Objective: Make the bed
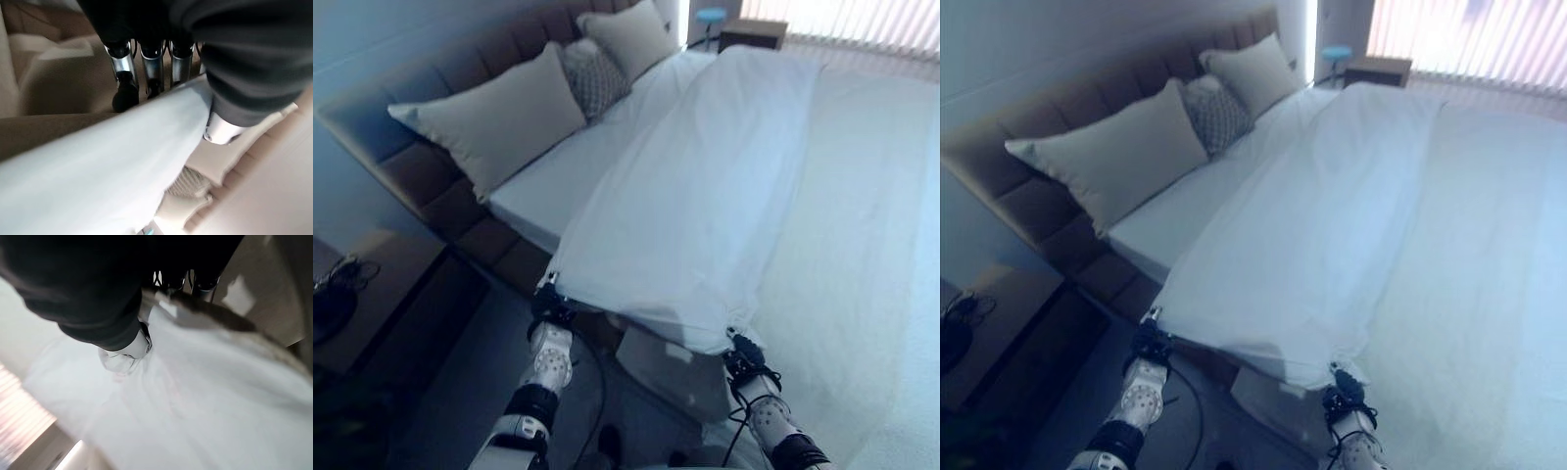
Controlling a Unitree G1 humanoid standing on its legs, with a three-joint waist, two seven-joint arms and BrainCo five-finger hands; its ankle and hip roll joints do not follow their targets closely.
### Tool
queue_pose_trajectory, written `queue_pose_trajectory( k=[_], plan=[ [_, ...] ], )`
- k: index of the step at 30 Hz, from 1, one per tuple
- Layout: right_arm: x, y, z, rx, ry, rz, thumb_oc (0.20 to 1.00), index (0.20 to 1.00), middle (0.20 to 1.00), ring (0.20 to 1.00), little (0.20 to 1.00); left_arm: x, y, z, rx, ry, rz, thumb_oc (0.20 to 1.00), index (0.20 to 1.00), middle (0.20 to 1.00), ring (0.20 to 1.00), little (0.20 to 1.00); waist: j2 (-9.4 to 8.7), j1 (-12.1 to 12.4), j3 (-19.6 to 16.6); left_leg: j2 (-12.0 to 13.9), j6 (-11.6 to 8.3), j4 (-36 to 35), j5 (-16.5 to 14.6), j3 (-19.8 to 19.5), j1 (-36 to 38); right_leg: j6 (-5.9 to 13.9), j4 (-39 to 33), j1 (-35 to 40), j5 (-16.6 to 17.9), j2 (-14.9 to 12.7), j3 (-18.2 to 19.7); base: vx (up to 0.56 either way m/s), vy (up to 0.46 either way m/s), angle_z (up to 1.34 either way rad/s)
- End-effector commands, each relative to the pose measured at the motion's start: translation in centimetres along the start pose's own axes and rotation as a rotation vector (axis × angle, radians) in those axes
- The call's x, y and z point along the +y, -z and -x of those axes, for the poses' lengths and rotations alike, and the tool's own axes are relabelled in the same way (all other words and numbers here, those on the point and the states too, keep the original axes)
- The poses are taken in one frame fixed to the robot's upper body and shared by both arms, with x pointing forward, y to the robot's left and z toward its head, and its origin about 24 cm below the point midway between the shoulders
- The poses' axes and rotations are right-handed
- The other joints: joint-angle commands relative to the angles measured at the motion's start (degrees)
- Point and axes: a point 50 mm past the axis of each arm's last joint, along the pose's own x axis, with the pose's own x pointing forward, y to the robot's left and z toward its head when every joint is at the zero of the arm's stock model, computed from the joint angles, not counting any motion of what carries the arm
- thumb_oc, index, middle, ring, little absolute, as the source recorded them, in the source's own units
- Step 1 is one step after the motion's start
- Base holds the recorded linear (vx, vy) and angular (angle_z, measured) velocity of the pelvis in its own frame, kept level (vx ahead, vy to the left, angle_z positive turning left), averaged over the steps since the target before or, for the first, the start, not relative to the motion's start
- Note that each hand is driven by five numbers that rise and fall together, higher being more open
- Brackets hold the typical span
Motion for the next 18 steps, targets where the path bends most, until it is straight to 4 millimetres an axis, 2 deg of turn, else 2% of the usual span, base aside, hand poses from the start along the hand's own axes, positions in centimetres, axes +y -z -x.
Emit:
queue_pose_trajectory(
  k=[1,2,3,4,5,6,7,9,10,11,12,14,15,16,17,18],
  plan=[
    [0.8,0.1,0.2,-0.035,0.002,0.002,0.200,0.200,0.200,0.200,0.200,1.6,-7.2,-1.0,-0.260,-0.046,-0.035,0.200,0.200,0.200,0.200,0.200,-4.08,3.3,-2.2,0.9,3.13,-14.0,4.1,-8.2,3.2,7.70,-3.3,0.4,1.4,-1.8,12.3,0.36,0.352,-1.10],
    [0.8,0.2,0.1,-0.026,0.005,0.009,0.200,0.200,0.200,0.200,0.200,1.8,-7.1,-1.0,-0.254,-0.067,-0.029,0.200,0.200,0.200,0.200,0.200,-3.83,3.2,-2.4,2.2,2.32,-15.2,5.8,-8.0,2.5,7.82,-3.6,1.1,0.7,-2.3,12.7,0.30,0.366,-0.80],
    [0.7,0.4,0.1,-0.013,0.000,0.033,0.200,0.200,0.200,0.200,0.200,2.1,-6.7,-1.0,-0.238,-0.074,-0.044,0.200,0.200,0.200,0.200,0.200,-3.50,2.5,-2.8,2.8,2.22,-16.5,4.4,-5.5,4.3,8.37,-3.3,1.9,-0.4,-3.5,12.3,0.32,0.466,-0.41],
    [0.6,0.5,0.1,-0.011,0.003,0.045,0.200,0.200,0.200,0.200,0.200,2.2,-5.8,-1.1,-0.202,-0.077,-0.058,0.200,0.200,0.200,0.200,0.200,-3.22,2.1,-3.1,3.0,1.83,-17.8,5.6,-3.1,4.8,9.03,-4.3,3.1,0.0,-4.9,11.7,0.27,0.475,-0.25],
    [0.7,0.5,0.2,-0.004,-0.003,0.055,0.200,0.200,0.200,0.200,0.200,1.9,-5.8,-1.1,-0.200,-0.055,-0.076,0.200,0.200,0.200,0.200,0.200,-3.28,2.1,-3.1,2.2,2.21,-17.9,4.6,-3.1,5.1,9.75,-3.5,2.2,0.6,-6.1,11.7,0.25,0.496,-0.09],
    [0.9,0.9,0.3,0.004,-0.012,0.068,0.200,0.200,0.200,0.200,0.200,2.4,-5.5,-0.9,-0.196,-0.072,-0.077,0.200,0.200,0.200,0.200,0.200,-3.66,2.5,-3.2,0.8,3.51,-16.2,3.1,-2.1,4.9,10.53,-2.6,1.8,1.5,-7.8,12.0,0.20,0.499,0.08],
    [1.6,1.1,0.1,0.016,-0.034,0.081,0.200,0.200,0.200,0.200,0.200,2.5,-5.8,-1.0,-0.207,-0.081,-0.072,0.200,0.200,0.200,0.200,0.200,-3.68,3.0,-2.5,-0.5,4.76,-15.3,1.5,-0.3,5.3,10.96,-0.7,0.8,2.8,-9.4,11.8,0.18,0.465,0.07],
    [2.7,1.8,0.0,0.036,-0.067,0.093,0.200,0.200,0.200,0.200,0.200,3.3,-6.4,-1.1,-0.222,-0.121,-0.104,0.200,0.200,0.200,0.200,0.200,-3.41,4.2,-1.9,-0.9,5.76,-16.2,0.9,4.0,6.4,11.20,1.6,-2.0,6.4,-10.8,9.5,0.11,0.413,-0.65],
    [3.3,2.3,0.1,0.051,-0.086,0.097,0.200,0.200,0.200,0.200,0.200,3.6,-6.9,-1.0,-0.246,-0.138,-0.107,0.200,0.200,0.200,0.200,0.200,-2.86,5.1,-1.7,-1.2,6.36,-16.7,0.6,5.6,7.1,10.53,3.9,-3.0,7.6,-12.5,5.1,0.08,0.396,-0.81],
    [3.4,2.7,0.1,0.068,-0.090,0.103,0.200,0.200,0.200,0.200,0.200,3.8,-7.3,-1.0,-0.258,-0.147,-0.114,0.200,0.200,0.200,0.200,0.200,-2.35,5.4,-1.5,-1.3,6.60,-17.5,0.4,6.4,7.7,10.05,4.9,-3.6,7.4,-12.8,2.5,0.11,0.470,-0.76],
    [4.0,3.9,0.3,0.102,-0.106,0.102,0.200,0.200,0.200,0.200,0.200,4.5,-8.2,-0.8,-0.296,-0.187,-0.117,0.200,0.200,0.200,0.200,0.200,-2.12,6.8,-1.3,-1.6,6.62,-18.6,-0.3,9.3,9.5,9.94,3.6,-2.5,7.2,-15.1,-6.8,0.08,0.313,-0.50],
    [4.0,3.9,0.3,0.102,-0.107,0.102,0.200,0.200,0.200,0.200,0.200,4.5,-8.2,-0.8,-0.297,-0.187,-0.117,0.200,0.200,0.200,0.200,0.200,-2.11,6.7,-1.1,-1.6,6.62,-18.6,-0.2,9.2,9.6,9.95,3.4,-2.2,7.2,-15.1,-7.0,0.05,0.185,-0.73],
    [4.1,5.1,0.6,0.153,-0.118,0.109,0.200,0.200,0.200,0.200,0.200,5.3,-8.7,-0.8,-0.313,-0.223,-0.113,0.200,0.200,0.200,0.200,0.200,-2.14,6.9,-1.2,-2.5,6.52,-20.6,0.1,10.8,11.2,9.69,1.1,-2.8,5.6,-10.7,-8.8,0.06,0.216,-0.51],
    [4.4,6.0,0.8,0.182,-0.132,0.119,0.200,0.200,0.200,0.200,0.200,5.6,-9.1,-0.7,-0.332,-0.240,-0.103,0.200,0.200,0.200,0.200,0.200,-2.34,7.3,-1.2,-3.1,6.41,-21.4,0.6,11.5,11.8,9.61,-0.8,-3.0,5.4,-8.3,-9.6,0.13,0.259,-0.31],
    [4.3,6.8,1.1,0.213,-0.130,0.123,0.200,0.200,0.200,0.200,0.200,6.0,-9.4,-0.6,-0.344,-0.259,-0.096,0.200,0.200,0.200,0.200,0.200,-2.54,8.1,-1.4,-3.5,6.01,-22.0,0.0,12.0,12.5,10.10,-2.4,-2.5,4.8,-8.0,-12.1,0.05,0.119,-0.61],
    [3.8,7.7,1.4,0.246,-0.125,0.143,0.200,0.200,0.200,0.200,0.200,6.9,-9.9,-0.3,-0.362,-0.294,-0.098,0.200,0.200,0.200,0.200,0.200,-2.85,8.9,-1.5,-3.7,5.88,-22.9,1.0,13.3,12.8,9.63,-5.8,-0.9,5.8,-7.5,-15.5,0.05,0.074,-0.94]
  ],
)
